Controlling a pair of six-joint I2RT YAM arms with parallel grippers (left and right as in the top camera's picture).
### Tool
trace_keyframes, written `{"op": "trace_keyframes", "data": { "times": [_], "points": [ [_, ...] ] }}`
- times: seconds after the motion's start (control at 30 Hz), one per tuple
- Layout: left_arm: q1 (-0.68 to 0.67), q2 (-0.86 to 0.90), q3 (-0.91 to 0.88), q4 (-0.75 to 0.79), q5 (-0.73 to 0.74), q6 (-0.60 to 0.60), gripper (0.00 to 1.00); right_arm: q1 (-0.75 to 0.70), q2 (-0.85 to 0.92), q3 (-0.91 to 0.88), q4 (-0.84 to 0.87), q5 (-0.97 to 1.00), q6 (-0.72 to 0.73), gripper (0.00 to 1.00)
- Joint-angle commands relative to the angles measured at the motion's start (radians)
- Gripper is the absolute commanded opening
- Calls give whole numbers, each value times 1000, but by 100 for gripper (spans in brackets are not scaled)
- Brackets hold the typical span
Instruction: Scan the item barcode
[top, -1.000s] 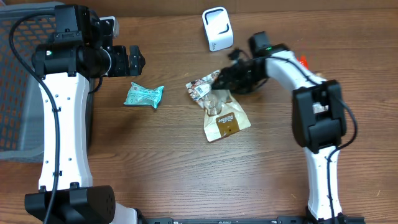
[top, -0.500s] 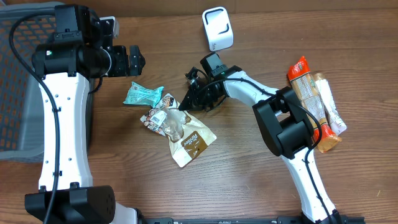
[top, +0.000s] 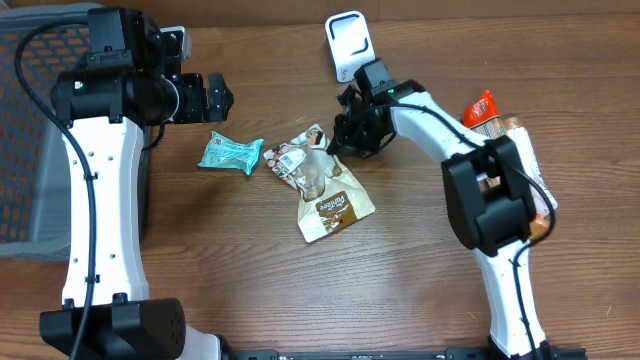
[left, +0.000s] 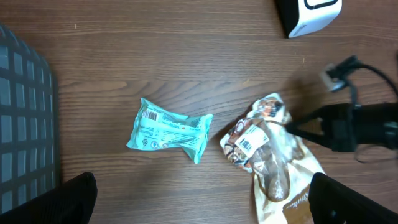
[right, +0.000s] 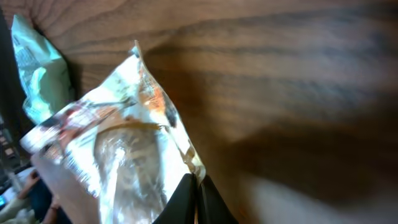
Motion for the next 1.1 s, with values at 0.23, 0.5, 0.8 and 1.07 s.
{"op": "trace_keyframes", "data": {
  "times": [0.23,0.5,0.8,1.07],
  "points": [
    [-8,-1,15,3,-2,-6,100,18,-253,0,-133,278,-21,4],
    [-8,-1,15,3,-2,-6,100,93,-264,-33,-174,425,-20,4],
    [-8,-1,15,4,-2,-6,100,107,-259,-192,-55,380,10,4],
    [-8,-1,15,4,-2,-6,100,91,-259,-199,-31,380,9,4]
  ]
}}
